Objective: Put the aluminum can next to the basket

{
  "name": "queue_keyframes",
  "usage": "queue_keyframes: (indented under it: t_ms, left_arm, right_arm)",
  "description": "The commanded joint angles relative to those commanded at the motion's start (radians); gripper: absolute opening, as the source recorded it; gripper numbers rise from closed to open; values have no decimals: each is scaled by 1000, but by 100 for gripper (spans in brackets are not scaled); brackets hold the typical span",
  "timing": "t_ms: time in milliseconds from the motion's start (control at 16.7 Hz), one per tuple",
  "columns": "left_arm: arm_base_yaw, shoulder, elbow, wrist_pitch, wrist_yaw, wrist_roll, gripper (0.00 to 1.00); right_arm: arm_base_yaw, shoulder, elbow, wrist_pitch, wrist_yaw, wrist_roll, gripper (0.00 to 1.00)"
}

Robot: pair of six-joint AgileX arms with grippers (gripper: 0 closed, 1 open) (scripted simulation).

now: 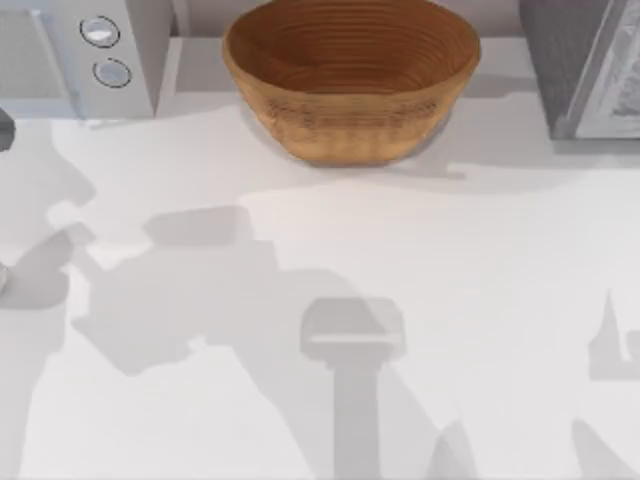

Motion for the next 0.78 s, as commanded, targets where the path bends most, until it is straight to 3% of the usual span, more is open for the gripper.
queue_keyframes:
  t_ms: [300,540,780]
  left_arm:
    - [3,39,-120,167,0,5,100]
    - [4,43,-130,178,0,5,100]
    - [4,43,-130,178,0,5,70]
  right_arm:
    - [0,0,0,0,0,0,100]
    - [0,0,0,0,0,0,100]
    - [0,0,0,0,0,0,100]
